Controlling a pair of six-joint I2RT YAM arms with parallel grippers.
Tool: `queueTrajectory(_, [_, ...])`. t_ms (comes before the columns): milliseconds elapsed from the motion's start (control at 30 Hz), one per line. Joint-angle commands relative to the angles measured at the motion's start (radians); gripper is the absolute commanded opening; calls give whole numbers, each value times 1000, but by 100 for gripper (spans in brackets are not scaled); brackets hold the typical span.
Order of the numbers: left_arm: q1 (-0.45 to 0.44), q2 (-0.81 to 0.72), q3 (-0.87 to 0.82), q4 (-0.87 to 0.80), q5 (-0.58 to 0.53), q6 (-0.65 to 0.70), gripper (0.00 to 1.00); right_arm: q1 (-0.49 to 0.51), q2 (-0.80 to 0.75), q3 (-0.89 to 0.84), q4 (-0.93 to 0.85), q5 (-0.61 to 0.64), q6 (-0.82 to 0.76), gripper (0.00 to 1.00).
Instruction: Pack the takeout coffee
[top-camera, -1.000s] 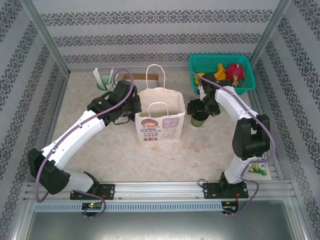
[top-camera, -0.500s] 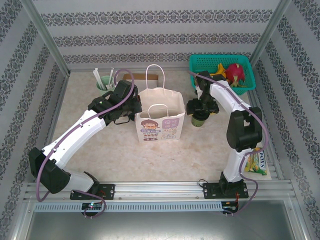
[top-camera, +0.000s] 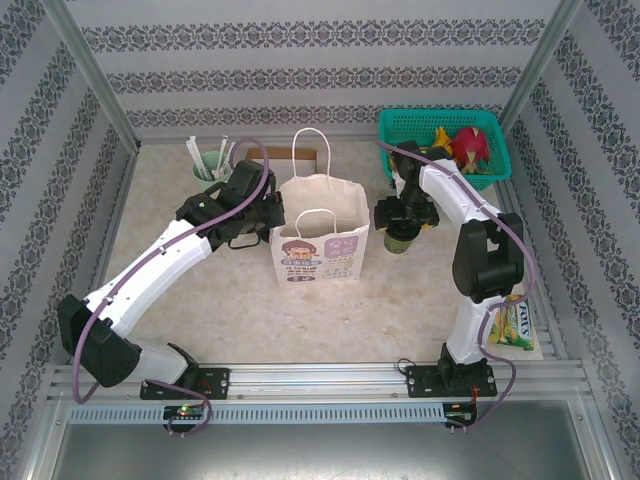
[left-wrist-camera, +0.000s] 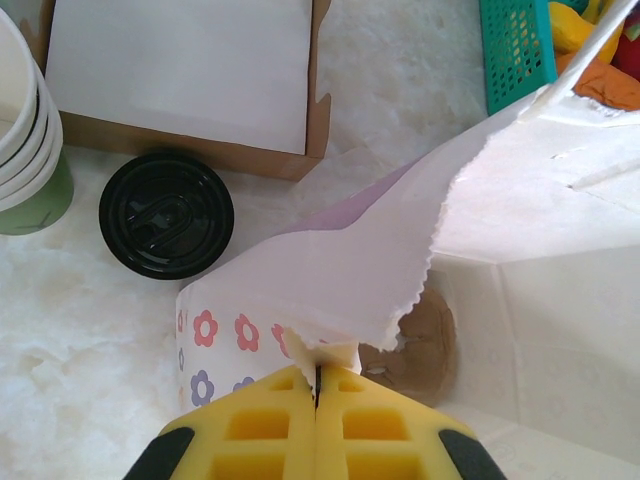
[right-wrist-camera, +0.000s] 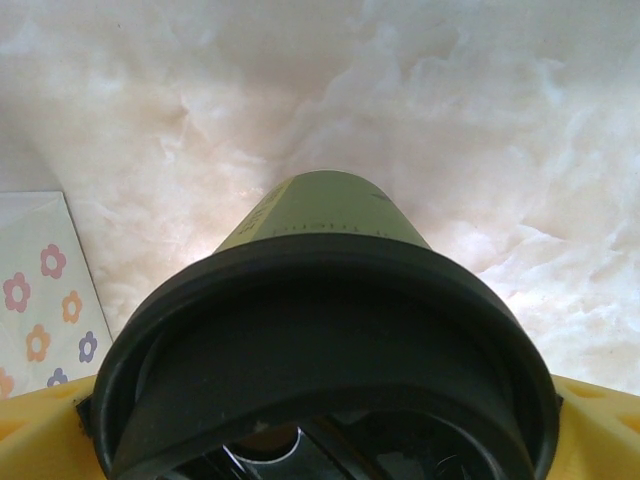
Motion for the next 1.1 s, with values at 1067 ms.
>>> queueTrajectory(1067, [85,252,276,-47,211,462,0,6,-266,-179,15,29,22,69])
